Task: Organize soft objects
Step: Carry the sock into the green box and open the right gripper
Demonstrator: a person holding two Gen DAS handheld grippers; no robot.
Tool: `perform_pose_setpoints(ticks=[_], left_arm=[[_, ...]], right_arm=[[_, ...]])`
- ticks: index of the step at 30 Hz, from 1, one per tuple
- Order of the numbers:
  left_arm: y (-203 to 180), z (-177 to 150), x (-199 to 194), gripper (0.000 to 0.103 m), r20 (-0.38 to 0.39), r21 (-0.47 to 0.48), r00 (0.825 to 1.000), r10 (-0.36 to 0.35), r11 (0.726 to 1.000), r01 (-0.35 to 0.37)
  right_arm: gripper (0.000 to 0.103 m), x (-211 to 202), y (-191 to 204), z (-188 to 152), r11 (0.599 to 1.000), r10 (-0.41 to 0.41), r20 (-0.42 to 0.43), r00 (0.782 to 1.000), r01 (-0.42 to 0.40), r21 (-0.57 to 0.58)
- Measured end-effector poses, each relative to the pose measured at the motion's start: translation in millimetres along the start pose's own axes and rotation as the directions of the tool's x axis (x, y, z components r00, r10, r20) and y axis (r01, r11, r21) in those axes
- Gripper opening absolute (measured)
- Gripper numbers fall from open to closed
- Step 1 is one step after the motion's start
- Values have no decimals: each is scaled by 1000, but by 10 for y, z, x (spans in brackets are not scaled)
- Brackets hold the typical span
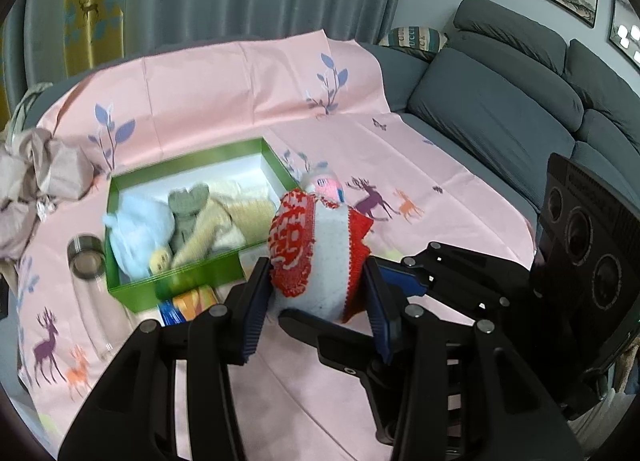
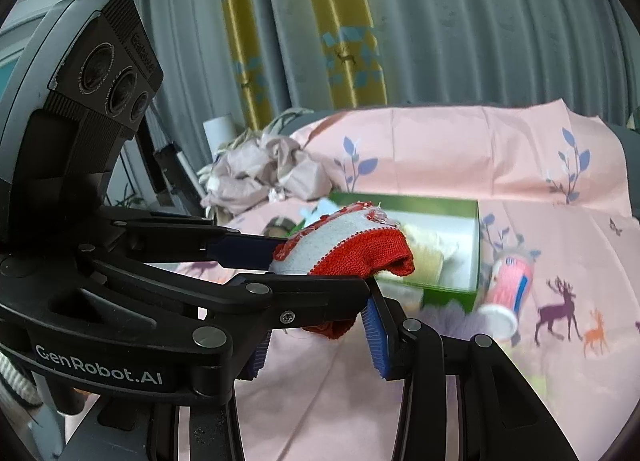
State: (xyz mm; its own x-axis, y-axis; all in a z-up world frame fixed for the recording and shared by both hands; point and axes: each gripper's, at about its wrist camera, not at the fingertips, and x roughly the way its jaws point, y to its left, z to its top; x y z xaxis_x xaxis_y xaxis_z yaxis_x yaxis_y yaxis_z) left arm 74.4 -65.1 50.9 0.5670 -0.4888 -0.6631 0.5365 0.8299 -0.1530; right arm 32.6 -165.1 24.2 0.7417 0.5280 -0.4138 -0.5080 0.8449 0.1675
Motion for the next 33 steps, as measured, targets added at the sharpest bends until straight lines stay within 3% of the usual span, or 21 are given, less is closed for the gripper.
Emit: perform_pose_setpoints(ticks=[10, 17, 25, 33], left_arm=[[285, 556, 143, 42, 22, 6, 999, 37, 999, -37], [565, 743, 404, 42, 5, -36, 999, 31, 999, -31], [952, 712, 886, 42, -66, -142, 998, 1, 990, -10], [1217, 563, 1255, 44, -141, -251, 990, -29, 968, -7]], right_arm=[[43, 313, -250, 481, 999, 23, 50, 998, -25, 25], [43, 655, -434, 665, 999, 29, 33, 999, -30, 42], [43, 1182, -669, 605, 996, 36, -66, 997, -31, 84], [43, 1612, -837, 416, 992, 35, -191, 981, -12, 122]])
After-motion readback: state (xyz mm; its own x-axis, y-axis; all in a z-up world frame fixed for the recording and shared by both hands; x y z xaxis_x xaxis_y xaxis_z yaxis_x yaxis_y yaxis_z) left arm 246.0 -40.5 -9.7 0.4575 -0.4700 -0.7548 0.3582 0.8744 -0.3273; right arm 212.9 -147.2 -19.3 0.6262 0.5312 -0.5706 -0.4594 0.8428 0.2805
